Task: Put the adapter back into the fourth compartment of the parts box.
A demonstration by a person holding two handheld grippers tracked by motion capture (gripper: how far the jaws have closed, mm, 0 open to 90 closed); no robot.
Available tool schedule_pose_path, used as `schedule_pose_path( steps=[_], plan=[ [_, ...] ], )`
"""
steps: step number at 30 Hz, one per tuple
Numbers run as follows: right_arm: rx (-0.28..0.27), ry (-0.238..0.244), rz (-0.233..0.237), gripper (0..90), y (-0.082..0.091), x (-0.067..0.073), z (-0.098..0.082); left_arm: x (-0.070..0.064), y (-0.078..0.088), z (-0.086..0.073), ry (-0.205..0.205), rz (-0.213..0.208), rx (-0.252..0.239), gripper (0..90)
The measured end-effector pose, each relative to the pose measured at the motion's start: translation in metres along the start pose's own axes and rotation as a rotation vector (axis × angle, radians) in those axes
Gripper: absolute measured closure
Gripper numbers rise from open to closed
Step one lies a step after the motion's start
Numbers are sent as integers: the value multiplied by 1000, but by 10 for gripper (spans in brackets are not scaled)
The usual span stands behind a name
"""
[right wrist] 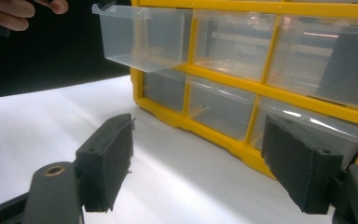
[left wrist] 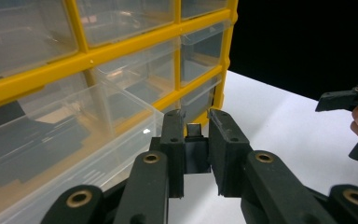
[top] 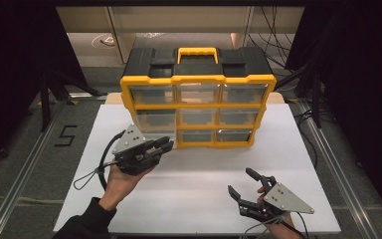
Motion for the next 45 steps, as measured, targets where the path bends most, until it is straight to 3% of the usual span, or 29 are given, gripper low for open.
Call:
schedule_pose_path(
  steps=[10,21,27,45],
  plan=[
    [8,1,-2,260,0,0,-1,12,6,7,21,28,-37,762],
    [6,-2,-3,260,0,-1,-1,24,6,6,42,60,-45,762],
    [7,-4,-3,260,-1,-1,-1,36,5,10,45,95,-55,762],
    [11,-2,-3,260,0,-1,-1,51,-1,8,78,125,-39,762]
  ],
)
Point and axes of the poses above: each handheld gripper's, and its own axes: y roughly backward along the jaws, z roughly out of its top, x roughly to its left, the point moved 6 cm from there along -y, roughly forward along the jaws, and after that the axes turned 12 degrees about -y, right-handed, at the moved point
